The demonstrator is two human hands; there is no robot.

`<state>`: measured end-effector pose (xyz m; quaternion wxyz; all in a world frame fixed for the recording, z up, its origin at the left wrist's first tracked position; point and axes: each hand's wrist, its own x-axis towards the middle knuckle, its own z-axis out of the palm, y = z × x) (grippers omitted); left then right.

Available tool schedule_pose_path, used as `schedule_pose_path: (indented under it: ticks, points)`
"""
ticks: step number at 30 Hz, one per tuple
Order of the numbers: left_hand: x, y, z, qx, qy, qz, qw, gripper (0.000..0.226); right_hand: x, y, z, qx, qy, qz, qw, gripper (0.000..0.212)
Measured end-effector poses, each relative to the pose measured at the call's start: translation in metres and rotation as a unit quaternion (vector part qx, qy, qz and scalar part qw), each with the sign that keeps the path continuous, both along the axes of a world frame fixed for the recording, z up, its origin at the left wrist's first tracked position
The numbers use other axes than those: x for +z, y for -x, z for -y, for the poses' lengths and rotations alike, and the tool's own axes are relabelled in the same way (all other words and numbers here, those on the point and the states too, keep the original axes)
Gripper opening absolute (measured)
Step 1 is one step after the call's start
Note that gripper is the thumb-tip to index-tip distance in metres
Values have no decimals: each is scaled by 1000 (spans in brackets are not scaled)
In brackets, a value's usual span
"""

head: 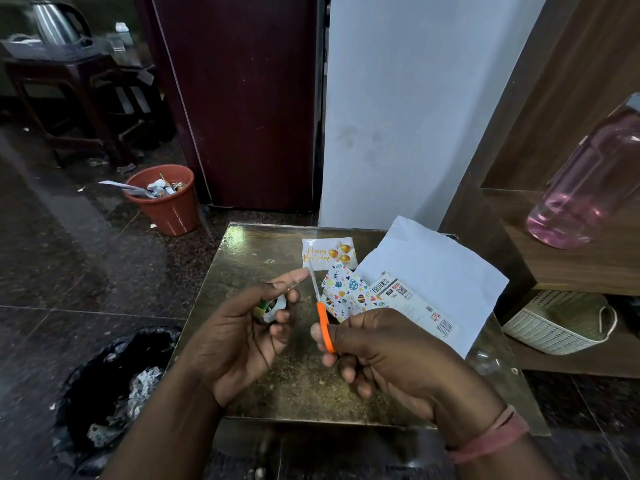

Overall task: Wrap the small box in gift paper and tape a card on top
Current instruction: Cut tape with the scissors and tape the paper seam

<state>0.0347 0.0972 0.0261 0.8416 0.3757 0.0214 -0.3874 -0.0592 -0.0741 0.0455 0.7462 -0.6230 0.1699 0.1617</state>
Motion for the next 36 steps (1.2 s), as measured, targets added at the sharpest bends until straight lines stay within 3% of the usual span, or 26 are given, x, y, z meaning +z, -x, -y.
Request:
schedule_pose_path:
  ticks: [4,7,15,23,28,32,36]
  points:
    - [0,0,-1,3,5,3,1000,43,-1,1,-3,33,-7,-9,999,24]
    - [1,1,1,1,1,12,1000,44,1,1,-4,61,-1,-16,998,42]
    - [0,1,0,-1,9,29,1000,44,-4,2,-1,96,40,-18,994,50]
    - [-1,1,0,-11,6,37,999,43,-2,2,-1,95,47,4,994,38]
    - [-2,2,1,-19,11,36,999,45,-6,1,0,93,53,19,994,42]
    - [-6,2,0,-50,17,55,997,60,-1,2,0,107,48,12,993,35]
    - [-7,2,-1,-60,-2,59,996,45,1,3,2,124,48,6,991,28]
